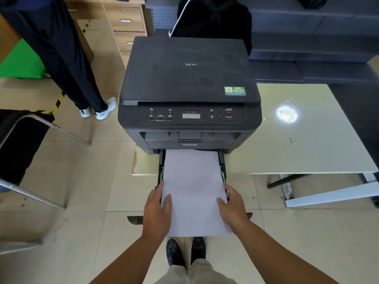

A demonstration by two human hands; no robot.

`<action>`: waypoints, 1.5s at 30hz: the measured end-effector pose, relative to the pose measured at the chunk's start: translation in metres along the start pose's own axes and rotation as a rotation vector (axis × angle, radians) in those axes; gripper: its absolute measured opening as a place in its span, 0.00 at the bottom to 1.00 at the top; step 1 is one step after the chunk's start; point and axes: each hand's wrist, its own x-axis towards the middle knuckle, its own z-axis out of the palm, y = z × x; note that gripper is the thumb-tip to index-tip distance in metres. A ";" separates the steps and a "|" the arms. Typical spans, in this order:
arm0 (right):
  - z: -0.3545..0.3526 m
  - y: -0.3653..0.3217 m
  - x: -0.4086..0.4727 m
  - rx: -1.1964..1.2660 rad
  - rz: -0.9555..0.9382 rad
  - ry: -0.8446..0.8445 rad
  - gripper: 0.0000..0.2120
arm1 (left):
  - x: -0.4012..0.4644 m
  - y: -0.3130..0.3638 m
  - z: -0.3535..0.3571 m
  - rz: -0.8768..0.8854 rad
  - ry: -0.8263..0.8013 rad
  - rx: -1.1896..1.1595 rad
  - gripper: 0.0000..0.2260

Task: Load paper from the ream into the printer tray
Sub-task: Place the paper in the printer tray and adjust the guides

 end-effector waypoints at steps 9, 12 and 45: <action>-0.005 -0.011 0.005 0.060 -0.124 0.097 0.25 | 0.019 -0.001 0.002 0.057 -0.034 0.036 0.23; -0.006 -0.005 0.004 0.078 -0.108 0.110 0.24 | 0.024 -0.004 0.006 0.023 -0.034 0.033 0.23; 0.023 -0.036 0.067 0.027 -0.154 0.217 0.23 | 0.053 -0.010 0.011 0.028 0.022 0.192 0.17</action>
